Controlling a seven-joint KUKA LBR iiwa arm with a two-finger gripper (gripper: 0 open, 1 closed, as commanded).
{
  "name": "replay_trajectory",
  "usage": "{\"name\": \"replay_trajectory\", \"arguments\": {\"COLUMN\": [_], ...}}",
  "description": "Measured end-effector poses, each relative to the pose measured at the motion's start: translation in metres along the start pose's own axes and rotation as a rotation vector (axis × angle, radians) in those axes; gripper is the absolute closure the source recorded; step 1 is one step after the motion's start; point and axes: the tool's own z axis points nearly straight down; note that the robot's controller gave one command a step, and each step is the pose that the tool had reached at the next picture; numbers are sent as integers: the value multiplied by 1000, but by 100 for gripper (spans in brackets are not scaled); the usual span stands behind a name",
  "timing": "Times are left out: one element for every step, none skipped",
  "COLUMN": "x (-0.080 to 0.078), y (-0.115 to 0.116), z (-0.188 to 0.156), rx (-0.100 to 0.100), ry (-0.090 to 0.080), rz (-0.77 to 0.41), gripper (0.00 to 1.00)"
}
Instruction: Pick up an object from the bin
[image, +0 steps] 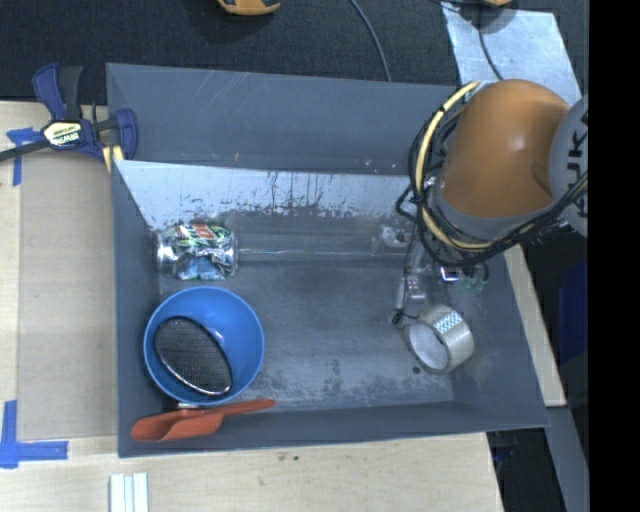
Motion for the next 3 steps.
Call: {"name": "replay_trajectory", "arguments": {"x": [-49, -7, -60], "y": [16, -54, -41], "z": [8, 50, 64], "rx": [1, 3, 0], "ry": [-6, 2, -19], "rz": [-144, -160, -285], "gripper": [0, 0, 0]}}
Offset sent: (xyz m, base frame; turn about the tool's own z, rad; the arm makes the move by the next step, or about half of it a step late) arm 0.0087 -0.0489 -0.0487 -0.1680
